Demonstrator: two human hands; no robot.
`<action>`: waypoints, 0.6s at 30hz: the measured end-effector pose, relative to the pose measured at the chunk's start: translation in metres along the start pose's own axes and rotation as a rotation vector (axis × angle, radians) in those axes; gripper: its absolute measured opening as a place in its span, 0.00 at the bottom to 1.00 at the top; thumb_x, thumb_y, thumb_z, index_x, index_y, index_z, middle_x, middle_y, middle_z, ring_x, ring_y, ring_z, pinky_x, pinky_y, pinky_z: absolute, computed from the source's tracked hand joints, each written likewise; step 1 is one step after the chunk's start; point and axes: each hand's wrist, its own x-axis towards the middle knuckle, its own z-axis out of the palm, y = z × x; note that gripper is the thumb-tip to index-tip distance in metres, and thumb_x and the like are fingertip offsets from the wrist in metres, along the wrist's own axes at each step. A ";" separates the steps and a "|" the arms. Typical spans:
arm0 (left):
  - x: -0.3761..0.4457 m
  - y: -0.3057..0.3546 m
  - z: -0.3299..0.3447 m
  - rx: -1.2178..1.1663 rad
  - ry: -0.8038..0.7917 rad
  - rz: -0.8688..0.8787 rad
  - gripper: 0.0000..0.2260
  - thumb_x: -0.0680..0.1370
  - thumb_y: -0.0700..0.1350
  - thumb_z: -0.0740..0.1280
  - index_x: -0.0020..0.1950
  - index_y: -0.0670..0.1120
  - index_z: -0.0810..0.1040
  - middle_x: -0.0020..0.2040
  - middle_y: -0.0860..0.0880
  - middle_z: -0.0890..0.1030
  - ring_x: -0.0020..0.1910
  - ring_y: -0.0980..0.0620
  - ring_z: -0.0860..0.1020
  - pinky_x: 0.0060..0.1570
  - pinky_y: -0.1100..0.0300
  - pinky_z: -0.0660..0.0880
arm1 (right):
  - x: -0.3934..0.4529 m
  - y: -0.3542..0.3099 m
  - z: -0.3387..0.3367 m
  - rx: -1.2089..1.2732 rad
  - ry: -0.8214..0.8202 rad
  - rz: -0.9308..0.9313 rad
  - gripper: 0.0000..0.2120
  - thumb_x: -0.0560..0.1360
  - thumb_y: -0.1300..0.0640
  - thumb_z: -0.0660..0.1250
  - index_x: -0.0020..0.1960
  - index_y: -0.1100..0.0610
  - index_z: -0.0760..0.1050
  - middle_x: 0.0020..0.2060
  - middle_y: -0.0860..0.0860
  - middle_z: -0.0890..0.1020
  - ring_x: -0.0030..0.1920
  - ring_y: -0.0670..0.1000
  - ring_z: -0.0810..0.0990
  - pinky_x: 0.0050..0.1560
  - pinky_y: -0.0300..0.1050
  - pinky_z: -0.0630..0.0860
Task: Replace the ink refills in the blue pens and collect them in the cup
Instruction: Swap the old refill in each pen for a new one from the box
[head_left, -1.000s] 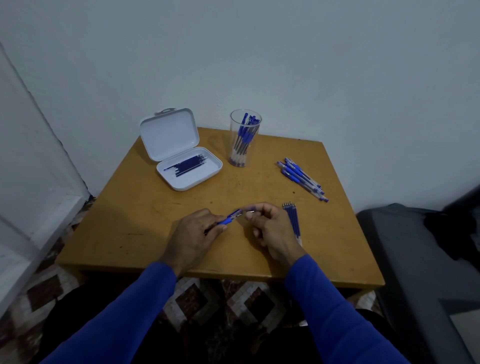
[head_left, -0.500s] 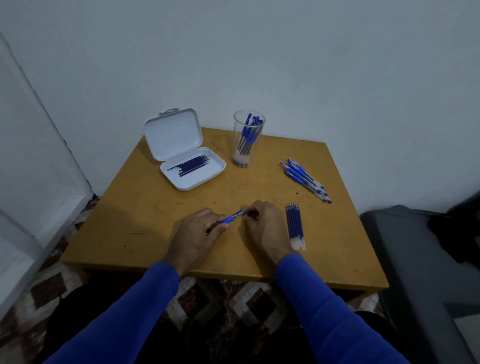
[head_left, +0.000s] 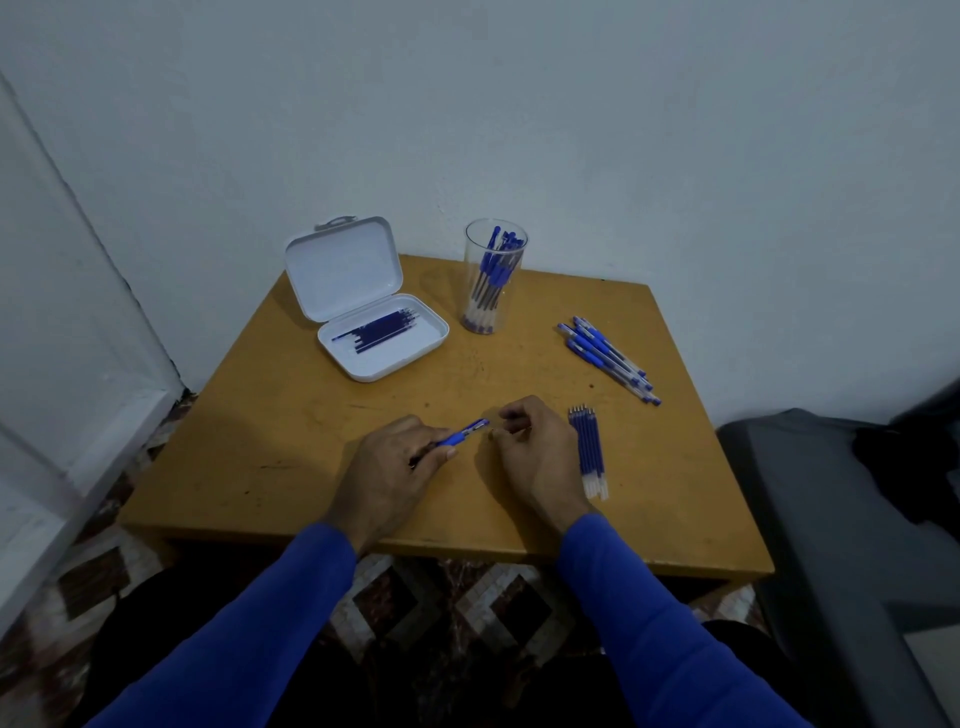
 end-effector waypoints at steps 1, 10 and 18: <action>0.000 0.000 0.000 0.000 0.001 0.001 0.12 0.80 0.49 0.70 0.62 0.48 0.83 0.42 0.60 0.76 0.42 0.58 0.77 0.38 0.71 0.70 | -0.002 -0.001 0.000 0.040 0.000 0.010 0.06 0.80 0.57 0.69 0.50 0.46 0.76 0.45 0.39 0.78 0.45 0.38 0.76 0.40 0.30 0.69; -0.001 0.000 -0.003 0.010 0.038 0.007 0.11 0.80 0.49 0.69 0.61 0.50 0.83 0.41 0.61 0.75 0.42 0.59 0.77 0.38 0.72 0.70 | -0.012 -0.015 0.004 0.575 -0.238 0.137 0.07 0.81 0.55 0.68 0.52 0.58 0.82 0.38 0.62 0.80 0.29 0.56 0.70 0.21 0.42 0.66; -0.001 -0.003 0.000 -0.013 0.062 0.018 0.10 0.80 0.47 0.70 0.59 0.49 0.85 0.40 0.60 0.76 0.41 0.60 0.77 0.38 0.73 0.68 | -0.004 -0.020 -0.003 0.915 -0.158 0.229 0.07 0.84 0.58 0.61 0.60 0.59 0.71 0.48 0.62 0.86 0.33 0.52 0.80 0.24 0.41 0.75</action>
